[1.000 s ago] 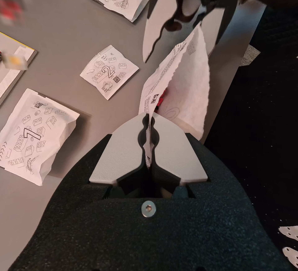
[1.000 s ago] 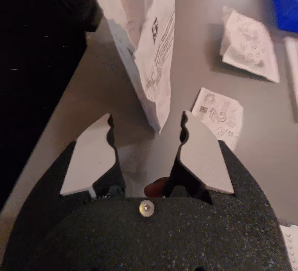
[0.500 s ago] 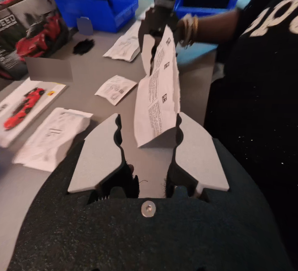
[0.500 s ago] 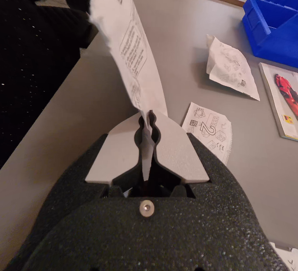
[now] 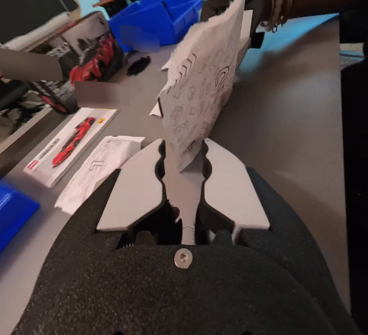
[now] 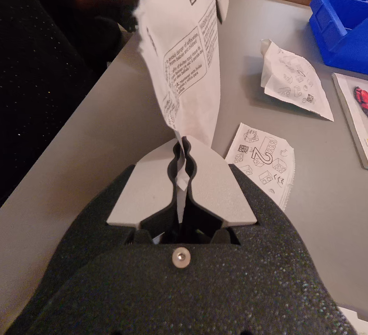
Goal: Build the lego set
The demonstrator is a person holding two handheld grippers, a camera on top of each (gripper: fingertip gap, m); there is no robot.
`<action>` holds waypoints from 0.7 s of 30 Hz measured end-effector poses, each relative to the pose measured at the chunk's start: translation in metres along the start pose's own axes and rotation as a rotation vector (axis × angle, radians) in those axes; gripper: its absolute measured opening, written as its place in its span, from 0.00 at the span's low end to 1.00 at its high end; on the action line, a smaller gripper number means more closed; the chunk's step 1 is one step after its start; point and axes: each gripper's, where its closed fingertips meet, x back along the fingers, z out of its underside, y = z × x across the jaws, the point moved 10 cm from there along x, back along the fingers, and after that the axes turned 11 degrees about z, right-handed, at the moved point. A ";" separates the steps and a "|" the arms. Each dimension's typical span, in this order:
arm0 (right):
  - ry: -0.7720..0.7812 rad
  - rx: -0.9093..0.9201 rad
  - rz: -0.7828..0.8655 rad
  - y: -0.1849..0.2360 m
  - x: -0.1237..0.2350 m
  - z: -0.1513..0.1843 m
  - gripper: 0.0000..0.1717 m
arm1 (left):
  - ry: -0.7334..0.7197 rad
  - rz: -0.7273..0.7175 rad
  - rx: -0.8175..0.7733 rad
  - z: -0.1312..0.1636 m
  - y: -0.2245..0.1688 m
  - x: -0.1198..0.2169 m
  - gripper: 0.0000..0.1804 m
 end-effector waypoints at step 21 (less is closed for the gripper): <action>-0.128 -0.035 0.191 -0.001 0.012 -0.011 0.12 | 0.026 0.186 0.202 -0.021 0.006 -0.022 0.00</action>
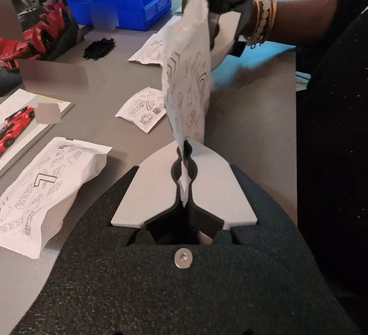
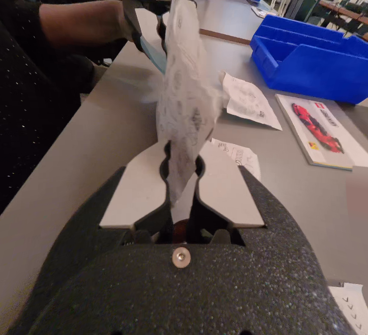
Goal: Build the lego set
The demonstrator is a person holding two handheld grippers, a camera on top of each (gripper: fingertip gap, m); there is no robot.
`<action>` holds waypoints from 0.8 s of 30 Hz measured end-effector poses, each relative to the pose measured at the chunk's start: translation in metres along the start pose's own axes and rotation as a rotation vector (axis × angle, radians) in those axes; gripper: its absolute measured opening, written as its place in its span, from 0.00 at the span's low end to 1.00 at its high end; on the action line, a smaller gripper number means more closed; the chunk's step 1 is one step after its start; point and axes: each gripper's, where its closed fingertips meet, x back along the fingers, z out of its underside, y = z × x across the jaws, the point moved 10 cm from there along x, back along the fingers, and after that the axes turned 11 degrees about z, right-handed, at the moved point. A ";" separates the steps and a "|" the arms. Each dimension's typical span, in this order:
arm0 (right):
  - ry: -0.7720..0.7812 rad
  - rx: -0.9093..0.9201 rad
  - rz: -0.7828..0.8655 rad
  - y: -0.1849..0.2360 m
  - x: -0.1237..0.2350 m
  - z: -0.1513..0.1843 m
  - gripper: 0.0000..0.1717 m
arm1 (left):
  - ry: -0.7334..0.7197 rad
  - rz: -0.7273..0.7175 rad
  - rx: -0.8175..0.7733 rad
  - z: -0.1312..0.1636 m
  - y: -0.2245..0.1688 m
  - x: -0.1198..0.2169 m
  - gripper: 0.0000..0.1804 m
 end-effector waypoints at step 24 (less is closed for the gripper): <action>-0.437 -0.573 0.127 -0.022 -0.026 -0.030 0.61 | -0.699 -0.153 -0.025 -0.082 0.023 0.043 0.00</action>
